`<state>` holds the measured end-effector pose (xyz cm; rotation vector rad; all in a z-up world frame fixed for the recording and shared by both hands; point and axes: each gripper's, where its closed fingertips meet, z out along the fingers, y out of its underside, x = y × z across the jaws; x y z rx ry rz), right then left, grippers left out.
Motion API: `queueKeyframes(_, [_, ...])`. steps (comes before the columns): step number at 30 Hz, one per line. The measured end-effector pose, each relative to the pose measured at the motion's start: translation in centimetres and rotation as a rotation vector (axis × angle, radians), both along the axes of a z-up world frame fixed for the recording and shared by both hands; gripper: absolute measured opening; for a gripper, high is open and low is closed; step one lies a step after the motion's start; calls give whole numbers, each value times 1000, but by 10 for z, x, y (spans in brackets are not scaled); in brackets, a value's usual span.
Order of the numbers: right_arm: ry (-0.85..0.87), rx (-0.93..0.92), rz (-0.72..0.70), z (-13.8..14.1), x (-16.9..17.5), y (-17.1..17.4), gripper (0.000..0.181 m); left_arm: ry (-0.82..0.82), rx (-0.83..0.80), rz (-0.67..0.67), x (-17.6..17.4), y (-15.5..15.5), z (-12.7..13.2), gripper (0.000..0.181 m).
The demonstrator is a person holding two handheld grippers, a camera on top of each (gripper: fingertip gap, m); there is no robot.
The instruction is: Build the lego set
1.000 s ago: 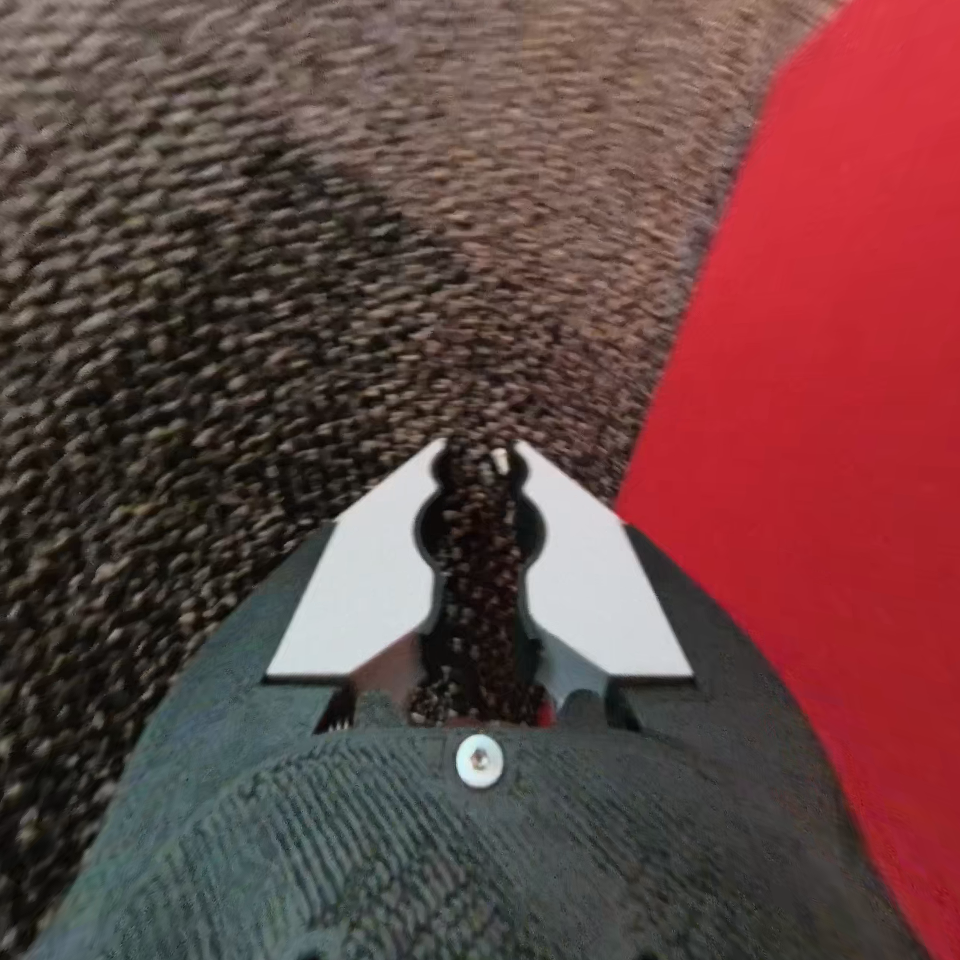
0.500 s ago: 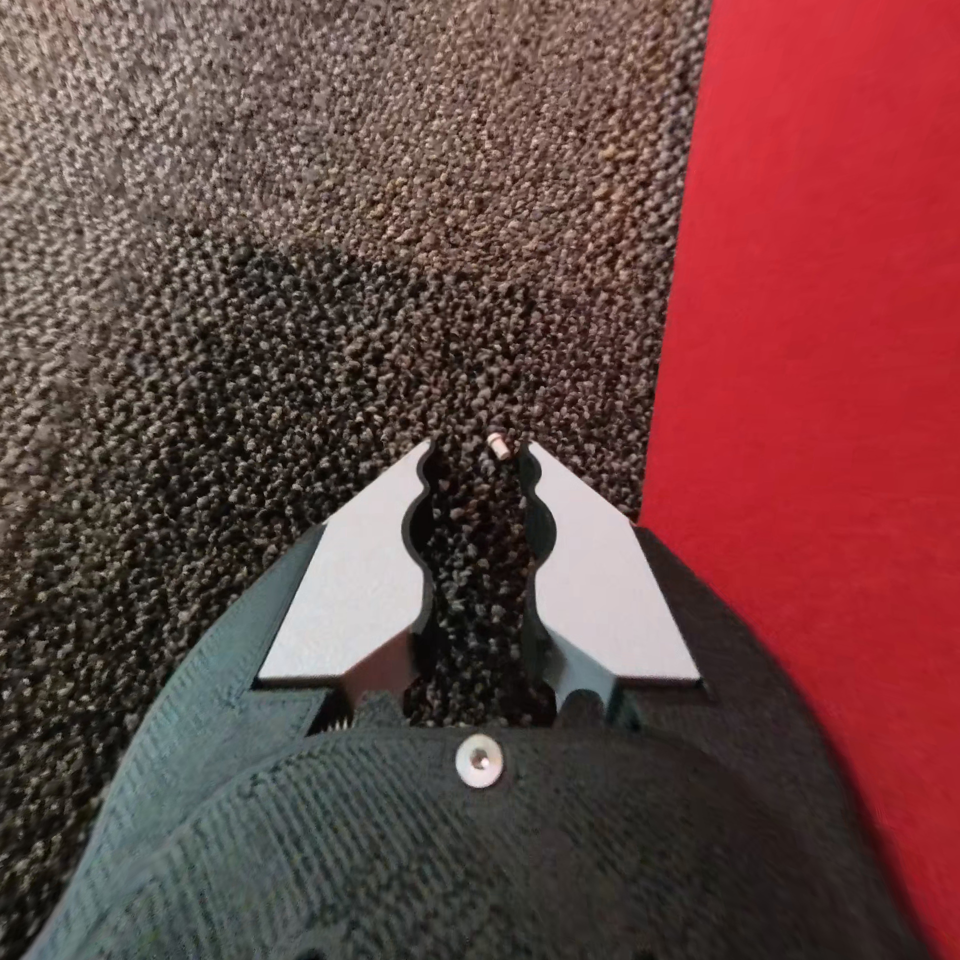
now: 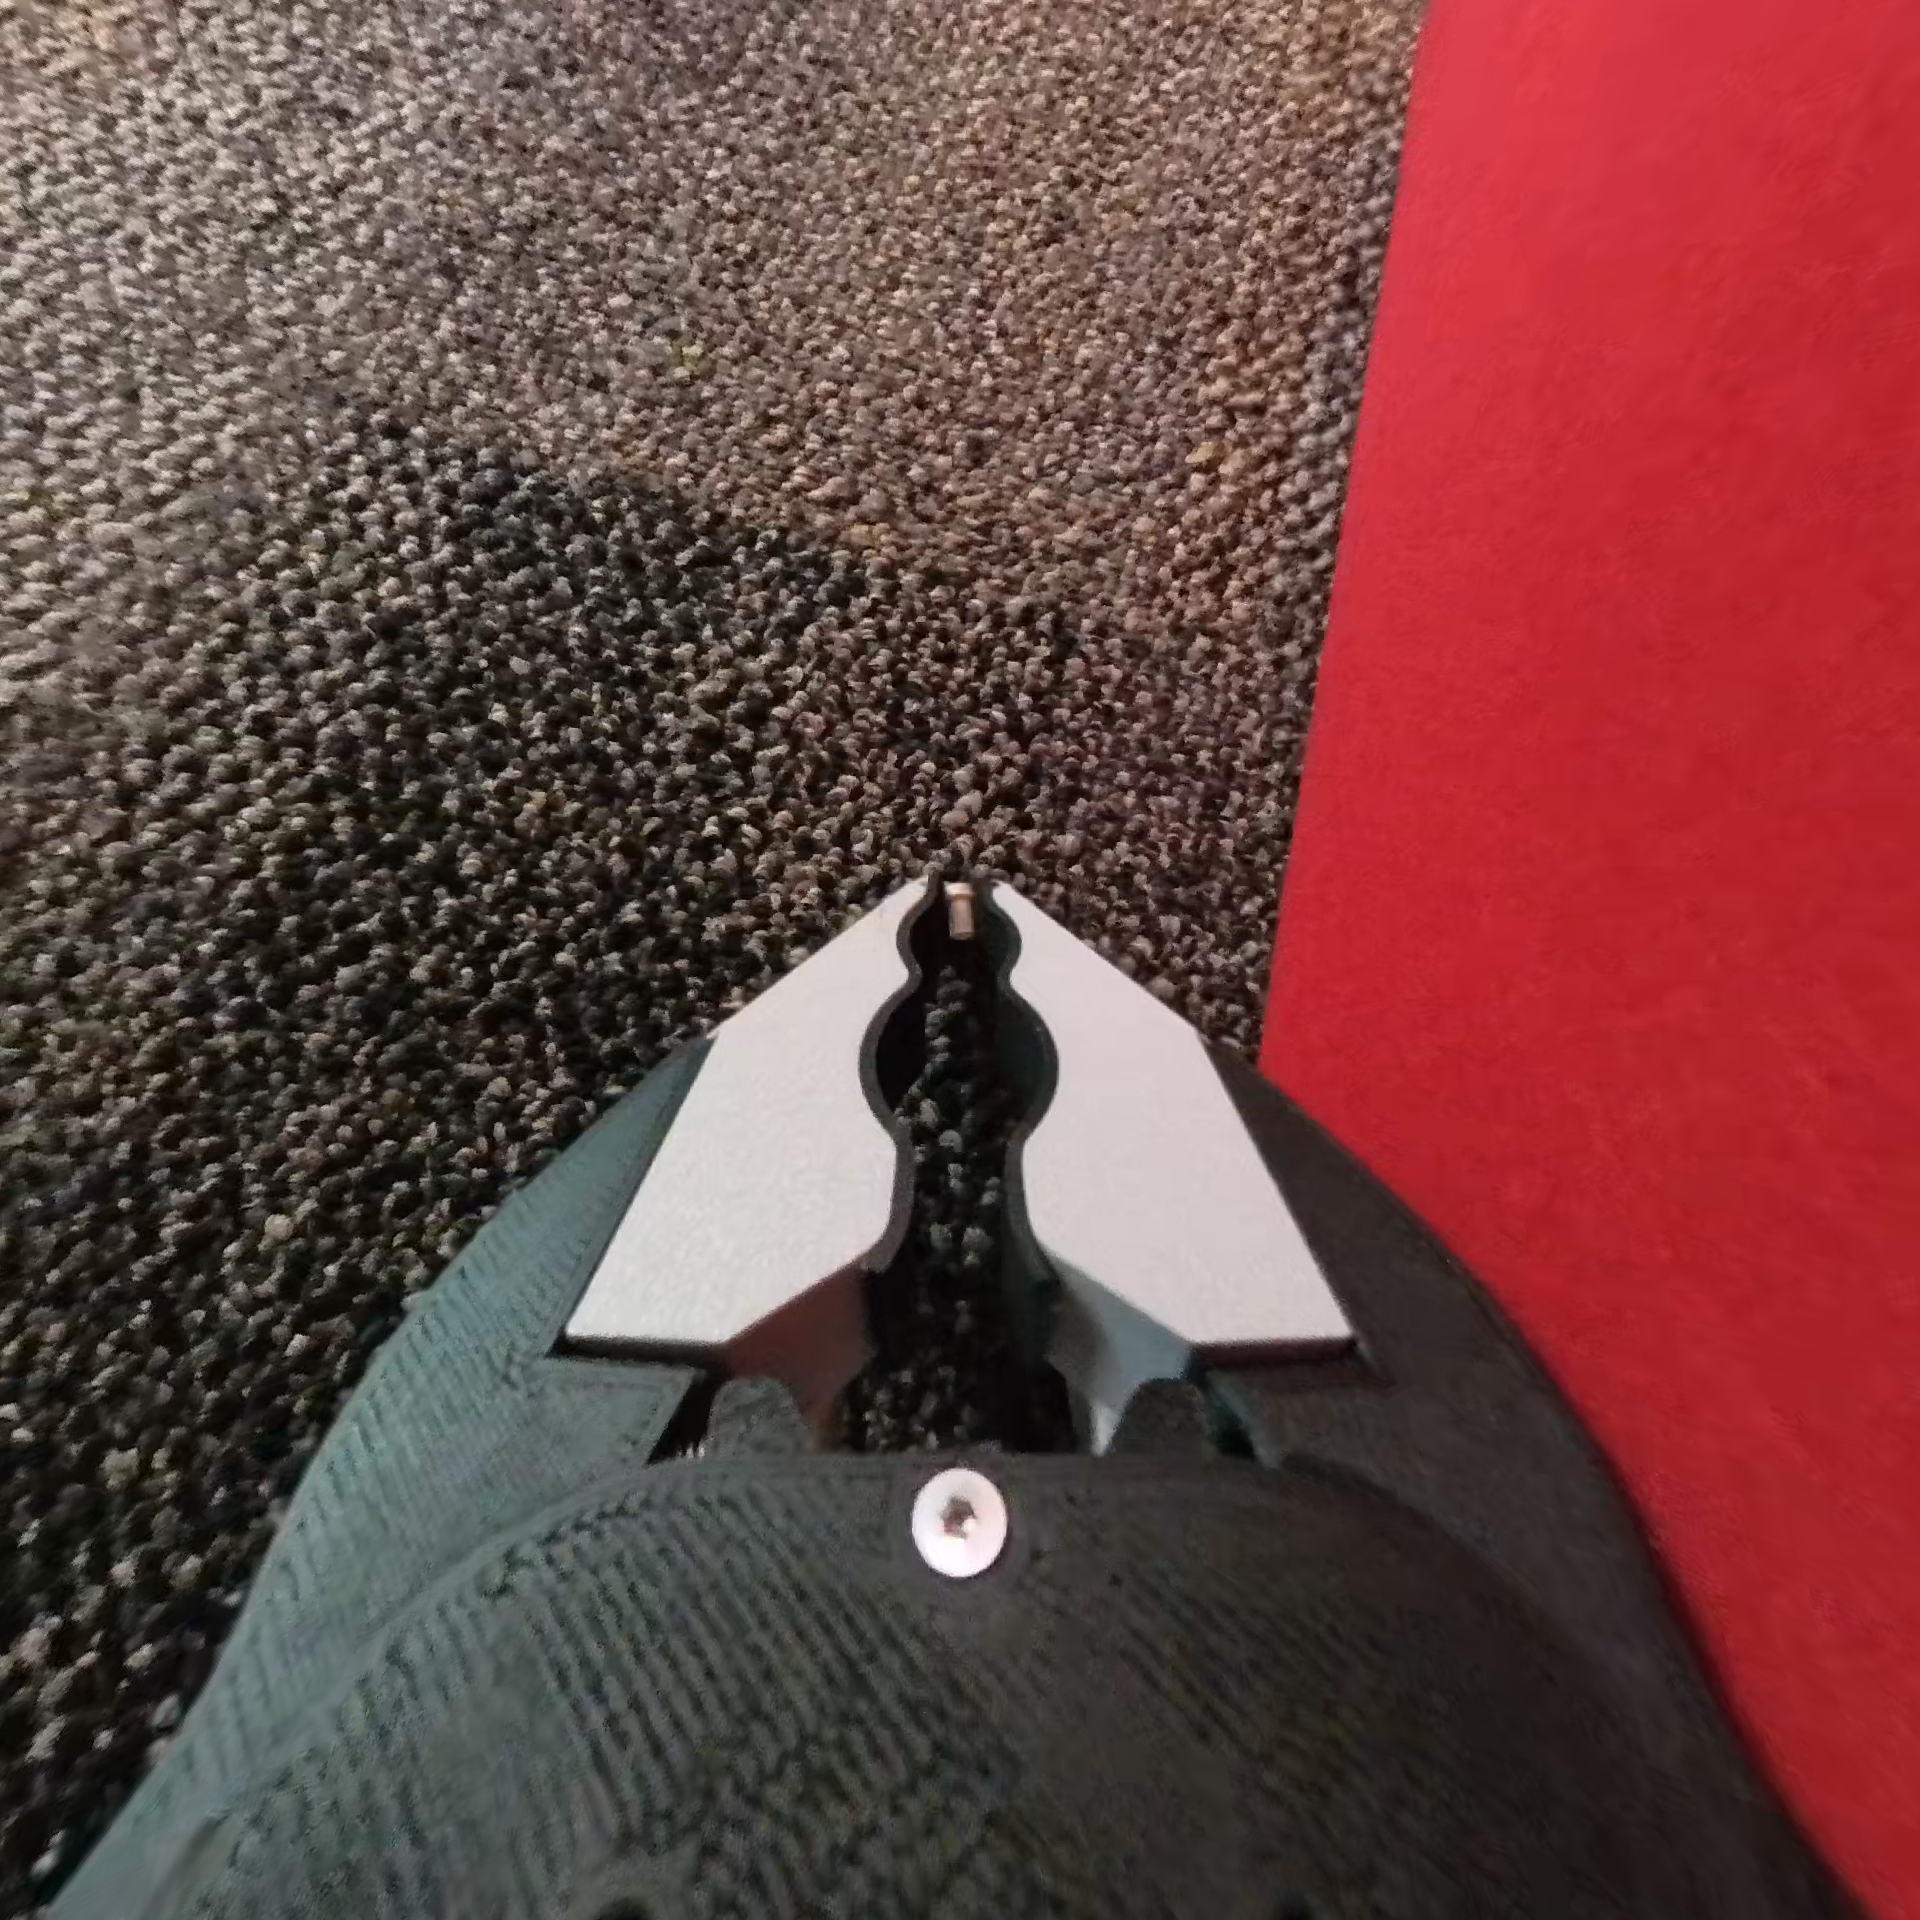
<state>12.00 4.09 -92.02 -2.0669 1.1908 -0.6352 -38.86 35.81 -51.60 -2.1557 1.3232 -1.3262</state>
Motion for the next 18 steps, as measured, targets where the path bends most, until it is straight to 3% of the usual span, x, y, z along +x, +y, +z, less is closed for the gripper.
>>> queueKeyframes(5, [12,8,56,6,-11,8,3,-20,-19,1,2,-2,3,116])
queueKeyframes(10, [9,150,133,45,-57,23,4,-72,-124,21,3,-20,12,114])
queueKeyframes(14, [92,455,134,109,-134,40,4,-92,-123,-51,0,-50,22,114])
queueKeyframes(18, [159,523,332,187,-245,67,3,-175,-31,-55,7,-63,46,111])
